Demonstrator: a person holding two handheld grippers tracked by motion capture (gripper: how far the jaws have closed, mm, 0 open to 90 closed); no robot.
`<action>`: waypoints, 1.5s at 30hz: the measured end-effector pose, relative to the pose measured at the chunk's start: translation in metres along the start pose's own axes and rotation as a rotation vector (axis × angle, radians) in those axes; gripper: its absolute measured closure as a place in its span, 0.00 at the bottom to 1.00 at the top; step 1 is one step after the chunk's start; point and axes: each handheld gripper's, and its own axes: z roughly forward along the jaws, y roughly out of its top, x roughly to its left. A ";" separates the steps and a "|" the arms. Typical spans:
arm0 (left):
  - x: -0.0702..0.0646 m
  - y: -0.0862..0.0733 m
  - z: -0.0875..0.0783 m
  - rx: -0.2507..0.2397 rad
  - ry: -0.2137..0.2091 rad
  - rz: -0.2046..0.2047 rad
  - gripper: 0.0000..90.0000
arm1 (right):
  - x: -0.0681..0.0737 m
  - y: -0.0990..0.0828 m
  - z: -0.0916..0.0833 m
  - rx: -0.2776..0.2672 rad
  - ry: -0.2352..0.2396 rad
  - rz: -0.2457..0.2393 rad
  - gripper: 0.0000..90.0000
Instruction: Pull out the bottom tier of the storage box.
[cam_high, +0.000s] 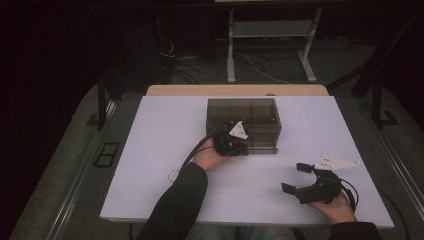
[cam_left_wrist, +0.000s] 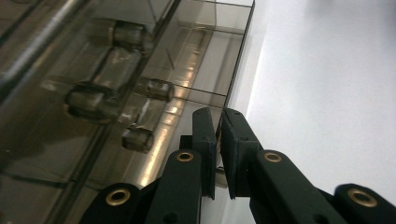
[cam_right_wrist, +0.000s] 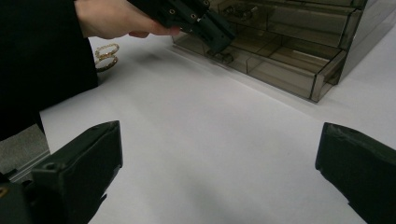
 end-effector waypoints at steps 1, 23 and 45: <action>-0.001 0.000 -0.001 0.004 -0.002 0.004 0.92 | 0.000 0.000 0.000 -0.002 -0.001 0.000 0.00; -0.027 -0.004 -0.004 0.003 -0.007 0.008 0.93 | 0.001 -0.001 0.001 0.008 -0.003 0.000 0.00; -0.042 -0.007 -0.011 0.015 -0.023 -0.018 0.93 | 0.001 -0.001 0.001 0.006 -0.006 0.004 0.00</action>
